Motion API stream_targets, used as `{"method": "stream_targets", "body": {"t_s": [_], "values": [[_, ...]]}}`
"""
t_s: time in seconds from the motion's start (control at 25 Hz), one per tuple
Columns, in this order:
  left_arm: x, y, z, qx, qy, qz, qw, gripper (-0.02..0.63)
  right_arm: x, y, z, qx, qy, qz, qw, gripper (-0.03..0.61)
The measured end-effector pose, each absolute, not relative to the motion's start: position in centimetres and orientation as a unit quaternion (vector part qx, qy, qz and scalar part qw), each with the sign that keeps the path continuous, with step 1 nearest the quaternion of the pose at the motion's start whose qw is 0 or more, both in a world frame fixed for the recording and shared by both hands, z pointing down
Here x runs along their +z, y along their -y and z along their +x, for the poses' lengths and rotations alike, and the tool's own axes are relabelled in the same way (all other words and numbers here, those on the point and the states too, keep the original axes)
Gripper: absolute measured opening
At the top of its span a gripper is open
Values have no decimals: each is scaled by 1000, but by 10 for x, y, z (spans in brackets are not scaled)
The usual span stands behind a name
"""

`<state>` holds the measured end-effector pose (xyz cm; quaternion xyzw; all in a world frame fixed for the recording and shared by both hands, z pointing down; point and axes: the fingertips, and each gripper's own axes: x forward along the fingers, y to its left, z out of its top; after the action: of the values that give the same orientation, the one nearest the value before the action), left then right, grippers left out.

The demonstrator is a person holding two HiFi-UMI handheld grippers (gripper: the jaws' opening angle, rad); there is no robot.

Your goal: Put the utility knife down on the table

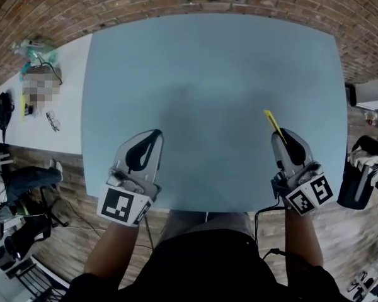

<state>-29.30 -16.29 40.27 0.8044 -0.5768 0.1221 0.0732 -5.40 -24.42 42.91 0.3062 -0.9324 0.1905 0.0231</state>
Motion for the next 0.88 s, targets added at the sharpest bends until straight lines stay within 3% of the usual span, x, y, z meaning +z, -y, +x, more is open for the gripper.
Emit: {"method": "stream_targets", "body": {"t_s": [0.68, 0.88], "values": [[442, 171, -290, 148, 569, 803, 97, -5, 477, 250, -53, 218, 922, 316, 39, 54], [448, 177, -286, 126, 580, 793, 139, -5, 493, 248, -53, 222, 921, 316, 49, 54]]}}
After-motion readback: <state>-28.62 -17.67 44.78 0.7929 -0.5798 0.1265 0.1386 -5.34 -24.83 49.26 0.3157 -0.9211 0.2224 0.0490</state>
